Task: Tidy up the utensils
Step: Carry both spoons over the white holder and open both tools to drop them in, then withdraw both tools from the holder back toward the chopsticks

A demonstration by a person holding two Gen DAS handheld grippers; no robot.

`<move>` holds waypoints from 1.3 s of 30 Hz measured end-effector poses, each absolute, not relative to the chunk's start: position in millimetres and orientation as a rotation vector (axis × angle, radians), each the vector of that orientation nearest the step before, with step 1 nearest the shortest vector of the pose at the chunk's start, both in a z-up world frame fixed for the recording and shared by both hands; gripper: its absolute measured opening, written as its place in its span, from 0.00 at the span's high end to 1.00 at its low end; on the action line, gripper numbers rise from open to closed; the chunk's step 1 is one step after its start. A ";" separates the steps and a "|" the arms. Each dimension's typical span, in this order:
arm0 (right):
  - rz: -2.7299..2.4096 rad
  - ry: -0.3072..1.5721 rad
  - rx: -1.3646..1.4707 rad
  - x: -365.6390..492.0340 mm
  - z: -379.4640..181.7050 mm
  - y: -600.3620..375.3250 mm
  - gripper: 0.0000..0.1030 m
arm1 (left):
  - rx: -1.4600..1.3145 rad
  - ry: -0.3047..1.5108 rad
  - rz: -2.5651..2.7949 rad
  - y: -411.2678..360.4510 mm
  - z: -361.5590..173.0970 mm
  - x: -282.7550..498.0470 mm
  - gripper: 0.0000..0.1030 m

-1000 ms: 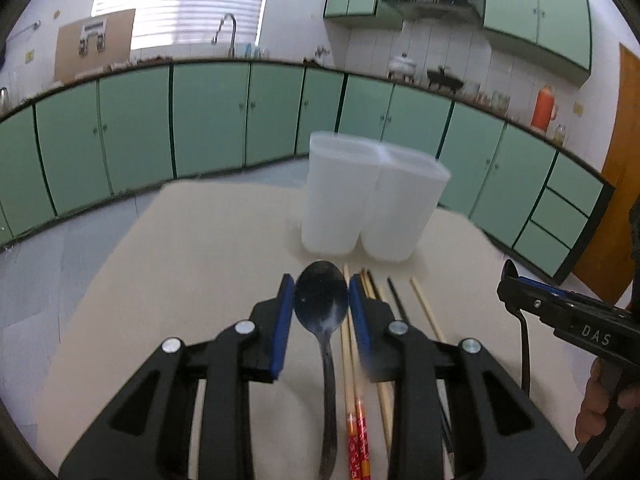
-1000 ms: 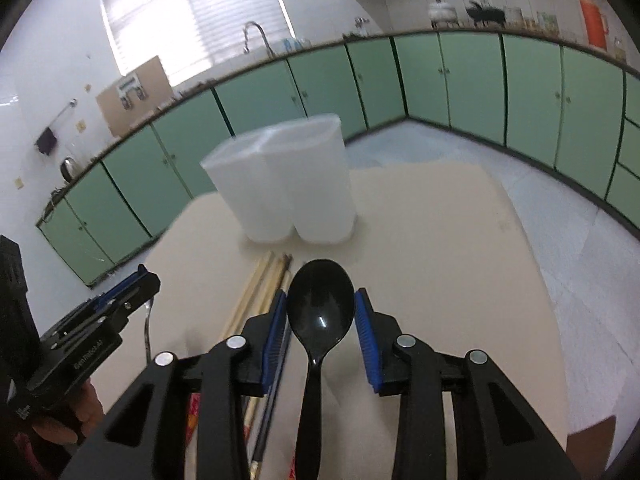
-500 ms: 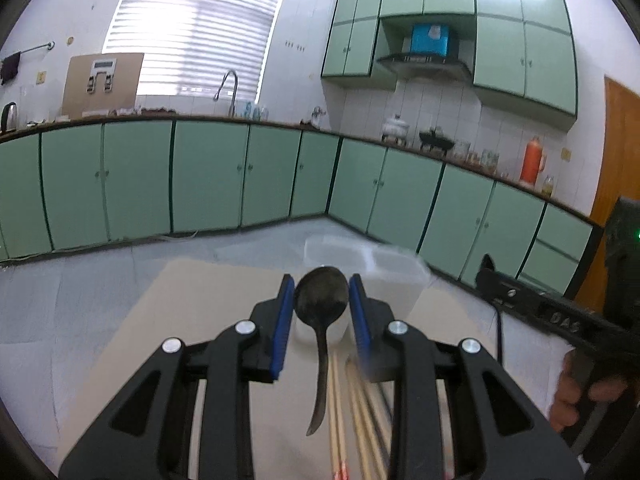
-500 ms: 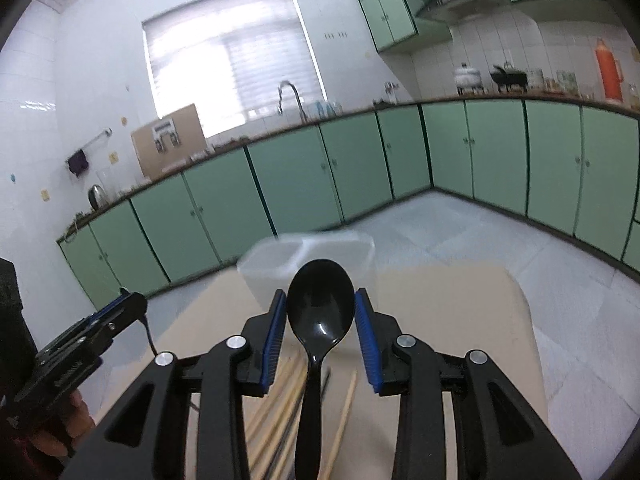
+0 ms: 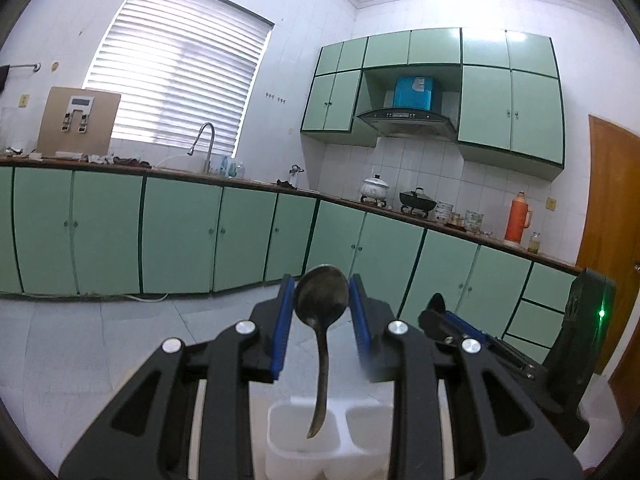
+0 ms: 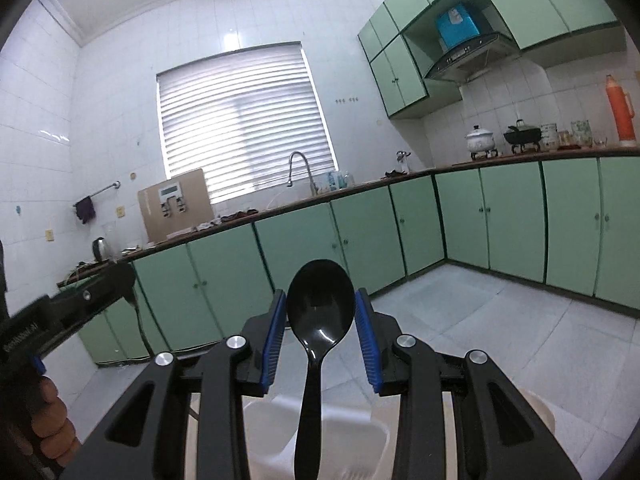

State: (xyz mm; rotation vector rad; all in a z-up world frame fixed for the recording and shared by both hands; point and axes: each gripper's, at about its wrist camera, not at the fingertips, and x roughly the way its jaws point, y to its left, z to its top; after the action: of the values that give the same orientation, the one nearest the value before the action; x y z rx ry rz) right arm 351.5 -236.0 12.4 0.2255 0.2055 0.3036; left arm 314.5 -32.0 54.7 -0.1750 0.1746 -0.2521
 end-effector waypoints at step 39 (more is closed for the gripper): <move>0.137 0.568 0.215 205.6 -103.6 -265.4 0.06 | -0.066 0.551 -0.138 9.8 -78.9 232.8 0.12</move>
State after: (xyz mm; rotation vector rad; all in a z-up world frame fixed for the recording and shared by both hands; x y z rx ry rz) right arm 205.6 -265.4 -103.6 0.2150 0.5682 0.1373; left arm 232.8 9.8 -78.9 -0.0657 0.5509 -0.1379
